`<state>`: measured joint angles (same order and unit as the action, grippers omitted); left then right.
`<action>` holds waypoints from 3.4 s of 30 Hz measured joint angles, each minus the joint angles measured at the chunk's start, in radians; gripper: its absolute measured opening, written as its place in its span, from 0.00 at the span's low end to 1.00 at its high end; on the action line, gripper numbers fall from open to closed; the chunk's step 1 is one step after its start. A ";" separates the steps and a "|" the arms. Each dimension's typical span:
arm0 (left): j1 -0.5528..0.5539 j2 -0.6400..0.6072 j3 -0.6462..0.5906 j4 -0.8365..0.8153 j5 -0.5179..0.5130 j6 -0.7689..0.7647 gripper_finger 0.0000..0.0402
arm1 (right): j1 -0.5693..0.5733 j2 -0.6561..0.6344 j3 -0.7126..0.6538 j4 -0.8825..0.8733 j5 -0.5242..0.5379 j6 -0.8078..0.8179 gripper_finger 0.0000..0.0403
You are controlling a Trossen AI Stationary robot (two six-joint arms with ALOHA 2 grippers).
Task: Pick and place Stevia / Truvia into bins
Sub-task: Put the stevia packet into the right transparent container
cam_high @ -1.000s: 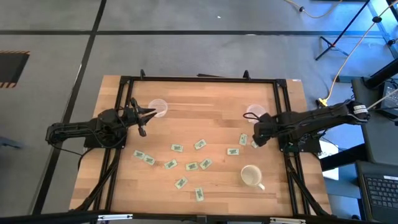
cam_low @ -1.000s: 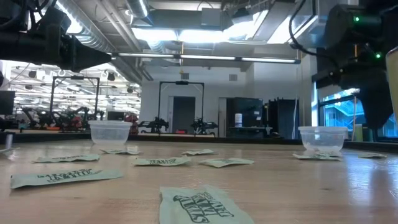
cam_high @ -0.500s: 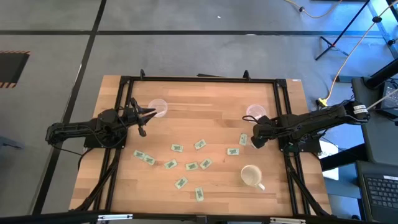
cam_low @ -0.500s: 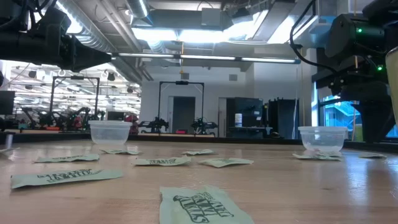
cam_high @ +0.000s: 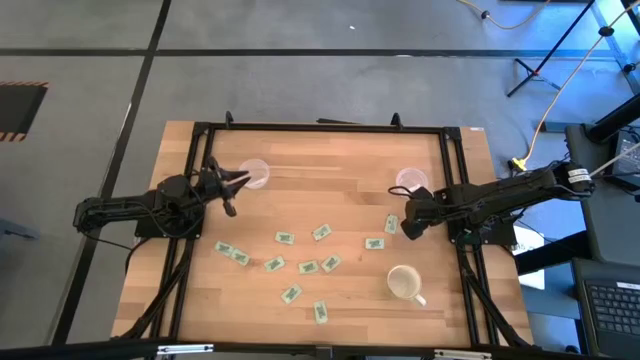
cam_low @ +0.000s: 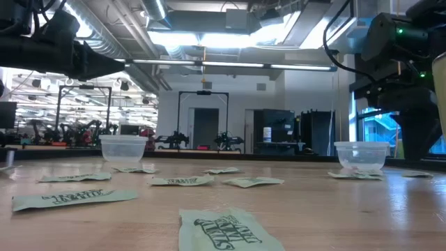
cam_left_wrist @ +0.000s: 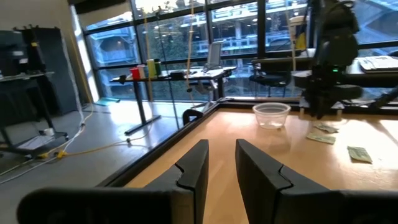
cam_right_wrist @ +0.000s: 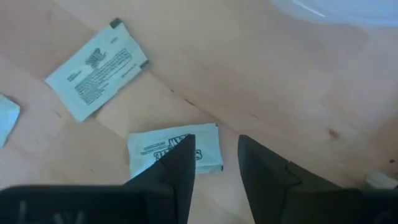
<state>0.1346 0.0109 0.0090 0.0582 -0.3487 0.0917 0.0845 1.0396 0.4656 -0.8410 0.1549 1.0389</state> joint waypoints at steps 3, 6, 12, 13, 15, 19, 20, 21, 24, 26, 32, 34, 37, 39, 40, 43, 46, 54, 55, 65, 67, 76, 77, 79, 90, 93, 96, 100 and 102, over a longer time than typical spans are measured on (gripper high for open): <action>0.000 0.000 0.000 0.001 -0.009 0.000 0.19 | 0.000 0.014 0.000 -0.001 -0.001 0.000 0.31; 0.000 0.000 0.000 0.001 -0.009 0.000 0.19 | 0.000 0.045 0.000 0.001 -0.020 0.005 0.30; 0.000 0.000 0.000 0.001 -0.010 0.000 0.19 | 0.000 0.139 0.000 0.006 -0.047 0.008 0.30; 0.000 0.000 0.000 0.001 -0.010 0.000 0.19 | 0.000 0.154 0.003 0.009 -0.049 0.011 0.30; 0.000 0.000 0.000 0.001 -0.010 0.000 0.19 | 0.000 0.178 0.006 0.015 -0.054 0.015 0.30; 0.000 0.000 0.000 0.001 -0.010 0.000 0.19 | 0.000 0.206 0.007 0.020 -0.062 0.015 0.30; 0.000 0.000 0.000 0.001 -0.010 0.000 0.19 | 0.000 0.207 0.006 0.021 -0.062 0.016 0.30; 0.000 0.000 0.000 0.001 -0.010 0.000 0.19 | 0.000 0.207 0.006 0.022 -0.063 0.016 0.30; 0.000 0.000 0.000 0.001 -0.010 0.000 0.19 | 0.000 0.206 0.005 0.026 -0.066 0.016 0.26; 0.000 0.000 0.000 0.001 -0.010 0.000 0.19 | 0.000 0.206 0.005 0.030 -0.073 0.016 0.22; 0.000 0.000 0.000 0.001 -0.010 0.000 0.19 | 0.000 0.206 0.005 0.035 -0.082 0.029 0.08; 0.000 0.000 0.000 0.001 -0.010 0.000 0.19 | 0.000 0.206 0.005 0.034 -0.082 0.029 0.05; 0.000 0.000 0.000 0.001 -0.010 0.000 0.19 | 0.000 0.206 0.005 0.032 -0.082 0.028 0.01; 0.000 0.000 0.000 0.001 -0.010 0.000 0.19 | 0.000 0.206 0.005 0.031 -0.075 0.028 0.01; 0.000 0.000 0.000 0.001 -0.010 0.000 0.19 | 0.000 0.206 0.005 0.031 -0.074 0.028 0.01; 0.000 0.000 0.000 0.001 -0.010 0.000 0.19 | 0.000 0.206 0.005 0.031 -0.071 0.014 0.01; 0.000 0.000 0.000 0.001 -0.010 0.000 0.19 | 0.001 0.203 0.019 0.011 -0.058 0.001 0.00; 0.000 0.000 0.000 0.001 -0.009 0.000 0.19 | 0.000 0.147 0.149 -0.162 0.031 -0.049 0.00; 0.000 0.000 0.000 0.001 -0.009 0.000 0.19 | -0.001 0.141 0.169 -0.182 0.034 -0.052 0.00; 0.000 0.000 0.000 0.001 -0.009 0.000 0.19 | -0.030 0.105 0.341 -0.352 0.286 -0.102 0.00; 0.000 0.000 0.000 0.001 -0.009 0.000 0.19 | -0.064 0.105 0.358 -0.345 0.304 -0.116 0.00; 0.000 0.000 0.000 0.001 -0.009 0.000 0.19 | -0.261 0.119 0.360 -0.334 0.309 -0.240 0.00; 0.000 0.000 0.000 0.001 -0.009 0.000 0.19 | -0.280 0.119 0.360 -0.330 0.308 -0.255 0.00; 0.000 0.000 0.000 0.001 -0.007 0.000 0.19 | -0.313 0.123 0.360 -0.311 0.306 -0.276 0.00; 0.000 0.000 0.000 0.000 0.008 0.000 0.19 | -0.418 0.219 0.360 -0.246 0.243 -0.344 0.00; 0.000 0.000 0.000 0.000 0.007 0.000 0.19 | -0.426 0.257 0.360 -0.246 0.243 -0.343 0.00; 0.000 0.000 0.000 0.000 0.007 0.000 0.19 | -0.428 0.295 0.360 -0.242 0.243 -0.338 0.00; 0.000 0.000 0.000 0.000 0.007 0.000 0.19 | -0.428 0.347 0.360 -0.210 0.229 -0.338 0.00; 0.000 0.000 0.000 0.000 0.007 0.000 0.19 | -0.428 0.372 0.360 -0.201 0.207 -0.339 0.00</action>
<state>0.1348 0.0109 0.0090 0.0582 -0.3416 0.0917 -0.3433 1.4113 0.8257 -1.0419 0.3616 0.7002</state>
